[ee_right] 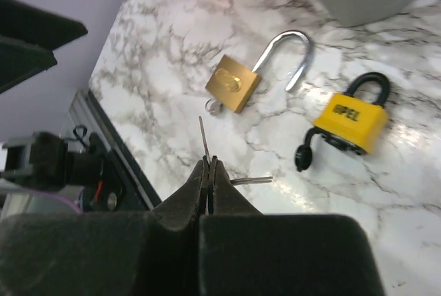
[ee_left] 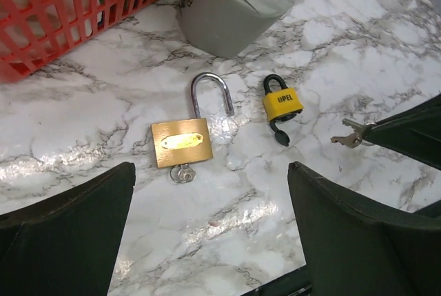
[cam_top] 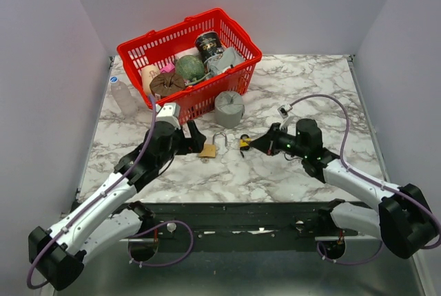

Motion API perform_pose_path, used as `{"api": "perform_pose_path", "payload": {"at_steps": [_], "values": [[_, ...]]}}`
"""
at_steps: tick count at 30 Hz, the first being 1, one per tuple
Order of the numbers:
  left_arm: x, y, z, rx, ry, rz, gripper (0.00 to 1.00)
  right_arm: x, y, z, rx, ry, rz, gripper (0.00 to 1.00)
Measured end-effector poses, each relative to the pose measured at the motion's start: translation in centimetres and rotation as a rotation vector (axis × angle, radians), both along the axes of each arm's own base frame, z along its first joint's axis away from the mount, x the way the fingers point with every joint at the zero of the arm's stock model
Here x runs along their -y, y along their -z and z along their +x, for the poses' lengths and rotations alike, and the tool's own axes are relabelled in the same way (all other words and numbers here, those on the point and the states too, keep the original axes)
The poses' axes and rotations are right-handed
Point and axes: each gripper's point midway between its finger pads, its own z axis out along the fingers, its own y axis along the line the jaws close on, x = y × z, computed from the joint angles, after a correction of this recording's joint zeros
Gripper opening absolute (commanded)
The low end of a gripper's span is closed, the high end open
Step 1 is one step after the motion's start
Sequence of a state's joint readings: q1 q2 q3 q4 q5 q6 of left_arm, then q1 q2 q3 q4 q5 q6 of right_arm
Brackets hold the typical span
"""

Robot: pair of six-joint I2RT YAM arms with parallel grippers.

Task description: Unlock with the key

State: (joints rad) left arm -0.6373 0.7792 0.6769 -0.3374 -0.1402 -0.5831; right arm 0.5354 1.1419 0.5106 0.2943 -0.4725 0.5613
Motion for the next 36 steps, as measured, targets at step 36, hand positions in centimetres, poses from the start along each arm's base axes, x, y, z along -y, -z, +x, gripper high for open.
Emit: {"api": "perform_pose_path", "payload": {"at_steps": [36], "values": [[18.7,13.4,6.9,-0.406,0.08,0.22,0.98,11.6,-3.0,0.2,0.227,0.596,0.163,0.01]]}}
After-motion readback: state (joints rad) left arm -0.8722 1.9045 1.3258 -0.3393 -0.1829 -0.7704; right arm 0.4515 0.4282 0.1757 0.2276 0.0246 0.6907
